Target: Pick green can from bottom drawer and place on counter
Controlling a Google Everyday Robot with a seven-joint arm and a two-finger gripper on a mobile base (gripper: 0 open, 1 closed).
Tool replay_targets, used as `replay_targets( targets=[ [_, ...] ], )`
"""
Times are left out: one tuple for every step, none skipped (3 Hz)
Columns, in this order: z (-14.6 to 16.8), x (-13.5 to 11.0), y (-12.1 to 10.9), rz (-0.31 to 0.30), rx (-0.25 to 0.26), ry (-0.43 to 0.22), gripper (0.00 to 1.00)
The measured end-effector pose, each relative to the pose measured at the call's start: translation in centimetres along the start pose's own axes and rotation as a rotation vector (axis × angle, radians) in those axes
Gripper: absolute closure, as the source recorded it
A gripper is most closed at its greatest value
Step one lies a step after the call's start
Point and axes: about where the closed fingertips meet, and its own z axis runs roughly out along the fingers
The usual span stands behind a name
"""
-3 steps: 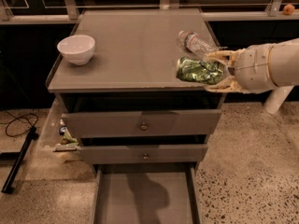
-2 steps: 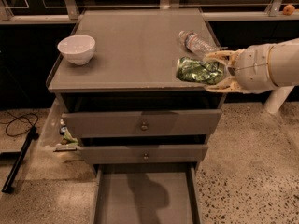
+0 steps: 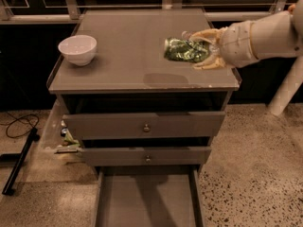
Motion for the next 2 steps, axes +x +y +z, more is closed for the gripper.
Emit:
replay_targets(
  targets=[
    [4.3,-0.3,-3.5,0.008,-0.035,-0.119,1.0],
    [7.9,-1.0,-5.5,0.029,-0.08,-0.213,1.0]
  ],
)
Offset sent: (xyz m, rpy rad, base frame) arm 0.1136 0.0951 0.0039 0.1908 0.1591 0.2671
